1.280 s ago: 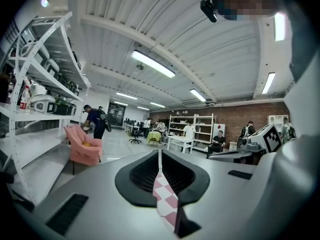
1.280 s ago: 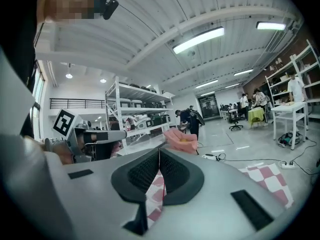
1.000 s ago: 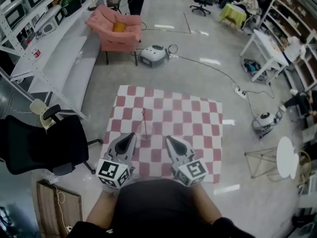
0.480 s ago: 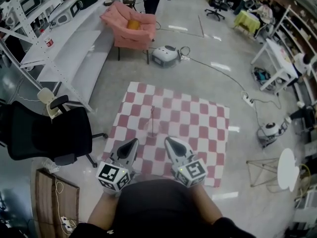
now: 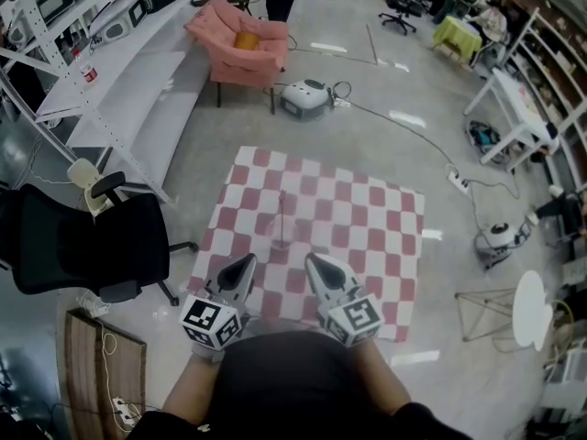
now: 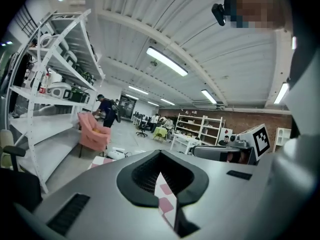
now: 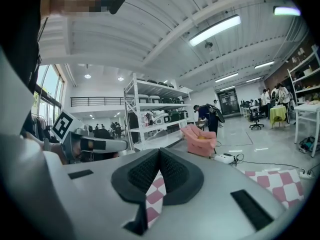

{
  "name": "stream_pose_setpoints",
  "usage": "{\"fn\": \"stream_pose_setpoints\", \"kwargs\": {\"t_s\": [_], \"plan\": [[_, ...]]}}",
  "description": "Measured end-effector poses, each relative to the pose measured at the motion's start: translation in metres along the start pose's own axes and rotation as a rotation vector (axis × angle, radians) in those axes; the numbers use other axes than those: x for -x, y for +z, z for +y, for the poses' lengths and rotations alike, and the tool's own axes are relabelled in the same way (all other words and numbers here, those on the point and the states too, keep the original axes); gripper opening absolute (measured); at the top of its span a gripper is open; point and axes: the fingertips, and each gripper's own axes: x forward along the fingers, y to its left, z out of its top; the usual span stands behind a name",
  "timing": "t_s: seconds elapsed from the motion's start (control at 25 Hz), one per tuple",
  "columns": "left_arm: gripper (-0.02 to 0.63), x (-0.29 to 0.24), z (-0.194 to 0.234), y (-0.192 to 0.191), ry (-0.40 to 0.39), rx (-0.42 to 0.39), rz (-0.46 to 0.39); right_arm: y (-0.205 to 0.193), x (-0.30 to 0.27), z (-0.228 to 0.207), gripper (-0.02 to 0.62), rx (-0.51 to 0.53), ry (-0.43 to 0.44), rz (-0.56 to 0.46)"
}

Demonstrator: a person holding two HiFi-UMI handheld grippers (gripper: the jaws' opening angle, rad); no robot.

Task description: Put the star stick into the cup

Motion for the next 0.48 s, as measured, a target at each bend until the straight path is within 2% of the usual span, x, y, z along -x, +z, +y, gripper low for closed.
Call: {"fn": "stream_pose_setpoints", "kwargs": {"t_s": [0.48], "plan": [[0.041, -0.0054, 0.0013, -0.0074, -0.028, 0.005, 0.033, -0.0019, 0.0041, -0.0035, 0.016, -0.007, -0.041, 0.003]]}}
